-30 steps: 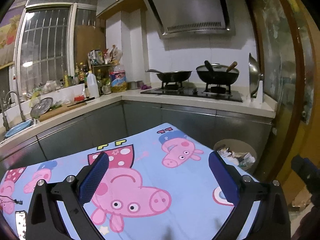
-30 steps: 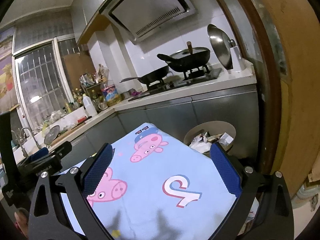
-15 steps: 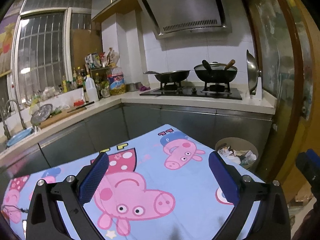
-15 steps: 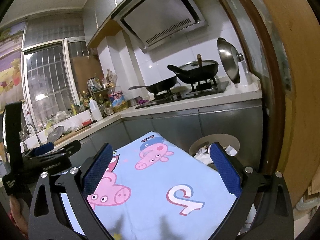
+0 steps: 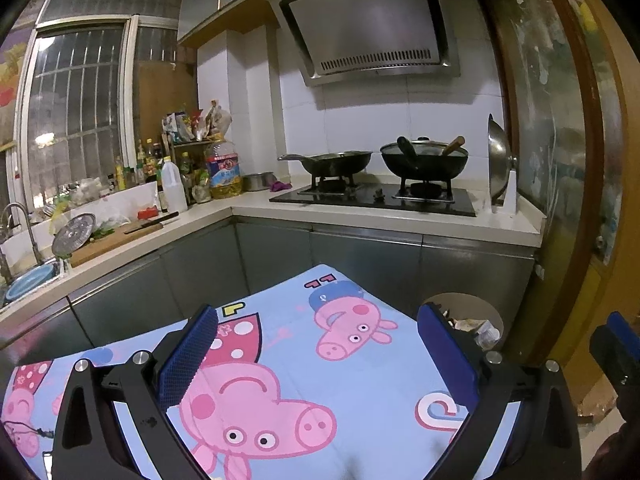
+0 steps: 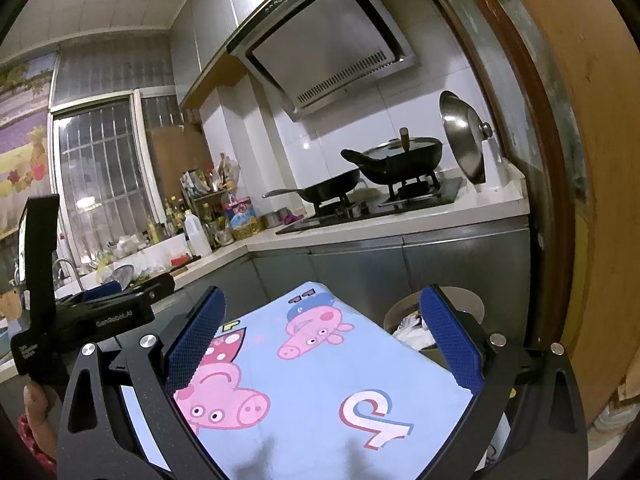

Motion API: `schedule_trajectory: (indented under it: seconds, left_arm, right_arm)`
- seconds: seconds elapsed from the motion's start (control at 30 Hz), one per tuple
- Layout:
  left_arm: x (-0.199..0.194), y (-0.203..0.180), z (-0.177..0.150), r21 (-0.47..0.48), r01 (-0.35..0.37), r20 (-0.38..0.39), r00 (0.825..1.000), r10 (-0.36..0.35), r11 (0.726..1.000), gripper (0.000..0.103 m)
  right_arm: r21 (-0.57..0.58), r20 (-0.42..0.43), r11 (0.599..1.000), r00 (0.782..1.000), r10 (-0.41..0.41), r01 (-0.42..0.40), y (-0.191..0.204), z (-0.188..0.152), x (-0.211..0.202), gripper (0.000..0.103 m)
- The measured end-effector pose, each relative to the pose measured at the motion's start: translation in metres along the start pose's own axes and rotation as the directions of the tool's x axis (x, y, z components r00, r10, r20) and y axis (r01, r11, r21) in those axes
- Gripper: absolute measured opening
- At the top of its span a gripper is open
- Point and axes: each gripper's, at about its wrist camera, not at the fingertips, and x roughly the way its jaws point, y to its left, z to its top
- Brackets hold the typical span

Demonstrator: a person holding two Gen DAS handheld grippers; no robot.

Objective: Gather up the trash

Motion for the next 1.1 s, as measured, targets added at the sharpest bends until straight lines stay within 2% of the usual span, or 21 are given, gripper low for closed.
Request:
schedule_trajectory:
  seconds: [0.23,0.73,1.1]
  left_arm:
    - [-0.006,-0.001,0.006,-0.005,-0.006,0.021,1.000,0.006,1.000,0.099]
    - [-0.016,-0.001,0.012,0.014,-0.019,0.062,0.998,0.018,1.000,0.099]
    - [-0.017,-0.001,0.013,0.015,-0.017,0.061,0.998,0.016,1.000,0.099]
  right_arm:
    - [-0.005,0.023,1.000,1.000,0.018,-0.018,0.004,0.006,-0.003,0.097]
    - [-0.002,0.017,1.000,1.000,0.018,-0.018,0.006,0.005,-0.003,0.097]
    - [-0.001,0.017,1.000,1.000,0.017,-0.017,0.007,0.005,-0.003,0.097]
